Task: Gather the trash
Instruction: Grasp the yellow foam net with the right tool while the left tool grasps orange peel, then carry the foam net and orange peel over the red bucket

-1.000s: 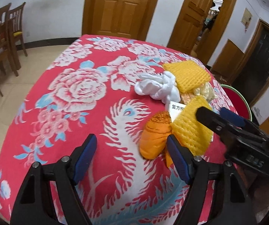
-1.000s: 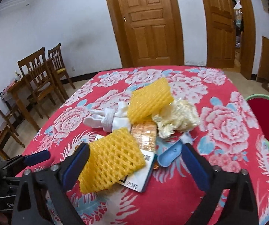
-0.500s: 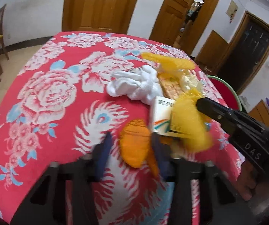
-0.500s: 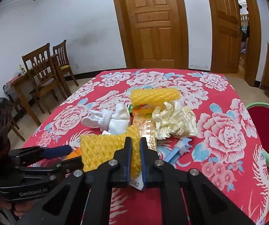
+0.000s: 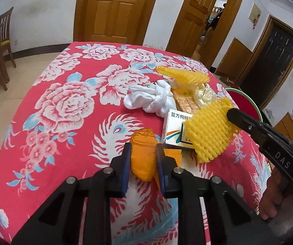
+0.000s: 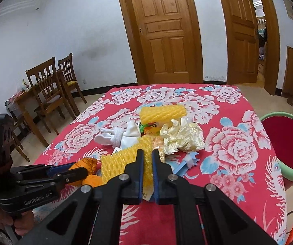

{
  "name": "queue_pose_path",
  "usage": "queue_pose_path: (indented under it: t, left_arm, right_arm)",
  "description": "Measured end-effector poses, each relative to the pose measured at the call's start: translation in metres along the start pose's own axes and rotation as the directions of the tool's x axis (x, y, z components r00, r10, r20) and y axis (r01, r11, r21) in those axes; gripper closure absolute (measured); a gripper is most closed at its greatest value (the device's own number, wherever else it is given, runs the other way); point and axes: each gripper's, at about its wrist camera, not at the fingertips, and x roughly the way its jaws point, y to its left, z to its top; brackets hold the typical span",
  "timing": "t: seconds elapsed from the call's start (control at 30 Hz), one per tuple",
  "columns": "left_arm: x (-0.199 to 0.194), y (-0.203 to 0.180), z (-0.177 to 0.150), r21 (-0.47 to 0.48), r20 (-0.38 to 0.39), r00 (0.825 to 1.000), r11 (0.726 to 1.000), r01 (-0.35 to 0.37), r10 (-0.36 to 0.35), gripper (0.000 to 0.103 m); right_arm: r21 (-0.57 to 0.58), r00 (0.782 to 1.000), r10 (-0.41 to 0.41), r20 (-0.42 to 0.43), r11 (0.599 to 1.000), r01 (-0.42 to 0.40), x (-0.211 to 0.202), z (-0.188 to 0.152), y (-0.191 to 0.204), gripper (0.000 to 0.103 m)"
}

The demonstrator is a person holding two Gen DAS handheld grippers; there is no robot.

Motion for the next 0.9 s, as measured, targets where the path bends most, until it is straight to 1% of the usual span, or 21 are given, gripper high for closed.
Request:
queue_pose_path:
  t: [0.1,0.3,0.47,0.67,0.9]
  left_arm:
    - [-0.010,-0.002,-0.002,0.002,0.018,1.000,1.000,0.005,-0.005,0.080]
    - [-0.032,-0.017,-0.011,0.039,0.073,0.997,0.999,0.002,-0.005,0.080]
    - [-0.040,-0.030,-0.017,0.063,0.083,0.996,0.998,0.023,-0.028,0.080]
    - [-0.037,-0.047,-0.015,0.096,0.089,0.992,0.992,0.076,-0.085,0.080]
    - [-0.025,-0.079,-0.007,0.163,0.079,0.985,0.977,0.139,-0.154,0.080]
  right_arm:
    - [0.018,1.000,0.003,0.000,1.000,-0.003,-0.005,-0.003,-0.001,0.094]
    - [0.056,1.000,0.005,0.014,0.998,-0.006,-0.020,-0.011,-0.005,0.094]
    - [0.058,0.999,-0.016,0.044,0.998,0.014,-0.040,-0.016,-0.008,0.094]
    - [0.056,0.997,-0.060,0.053,0.997,0.057,-0.058,-0.022,-0.016,0.094]
    - [0.092,0.988,-0.140,0.070,0.987,0.134,-0.078,-0.025,-0.042,0.094]
